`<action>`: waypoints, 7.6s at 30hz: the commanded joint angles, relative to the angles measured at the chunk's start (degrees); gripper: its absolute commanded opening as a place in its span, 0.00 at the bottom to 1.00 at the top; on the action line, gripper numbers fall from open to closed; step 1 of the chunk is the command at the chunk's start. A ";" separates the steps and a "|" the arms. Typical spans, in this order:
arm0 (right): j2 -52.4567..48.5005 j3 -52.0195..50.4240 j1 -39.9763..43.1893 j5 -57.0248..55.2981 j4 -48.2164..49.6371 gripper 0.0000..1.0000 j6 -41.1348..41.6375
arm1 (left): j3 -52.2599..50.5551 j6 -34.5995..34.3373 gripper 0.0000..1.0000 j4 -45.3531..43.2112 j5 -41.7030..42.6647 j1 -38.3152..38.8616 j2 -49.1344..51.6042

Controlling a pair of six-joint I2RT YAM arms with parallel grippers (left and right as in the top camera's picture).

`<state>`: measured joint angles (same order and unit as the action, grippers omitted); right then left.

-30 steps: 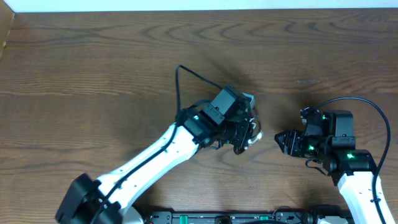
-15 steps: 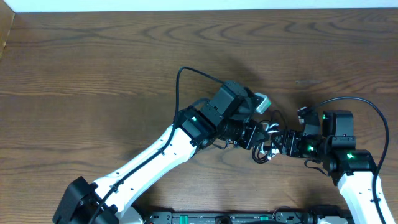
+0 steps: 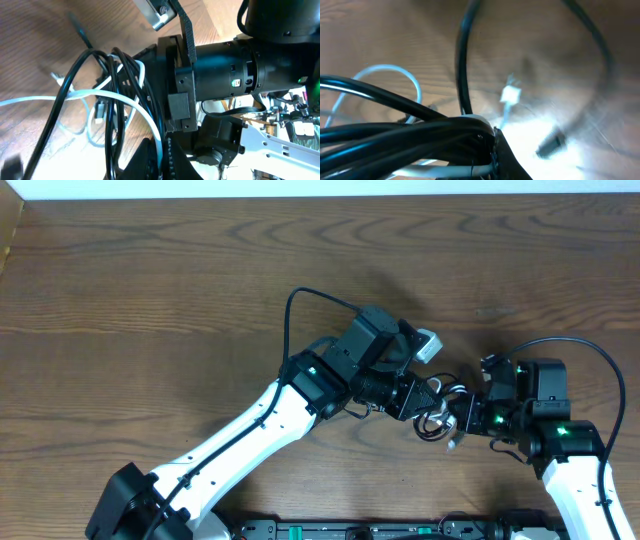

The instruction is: Untangle cables

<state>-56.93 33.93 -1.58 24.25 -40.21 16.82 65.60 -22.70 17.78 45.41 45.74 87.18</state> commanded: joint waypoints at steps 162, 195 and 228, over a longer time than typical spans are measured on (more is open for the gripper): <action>-0.09 0.00 1.51 28.20 13.79 0.01 -3.10 | 7.06 4.07 0.08 8.74 19.32 -6.10 11.72; -0.09 0.00 1.55 -25.59 7.61 0.51 12.92 | 7.06 12.20 0.07 23.80 -7.93 -11.56 6.51; -0.09 0.00 1.55 -8.41 4.92 0.16 0.31 | 7.06 11.96 0.07 17.29 5.60 -14.01 -8.55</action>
<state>-56.97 34.22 0.16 34.11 -33.17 11.38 71.81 -11.70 34.65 50.85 32.97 79.50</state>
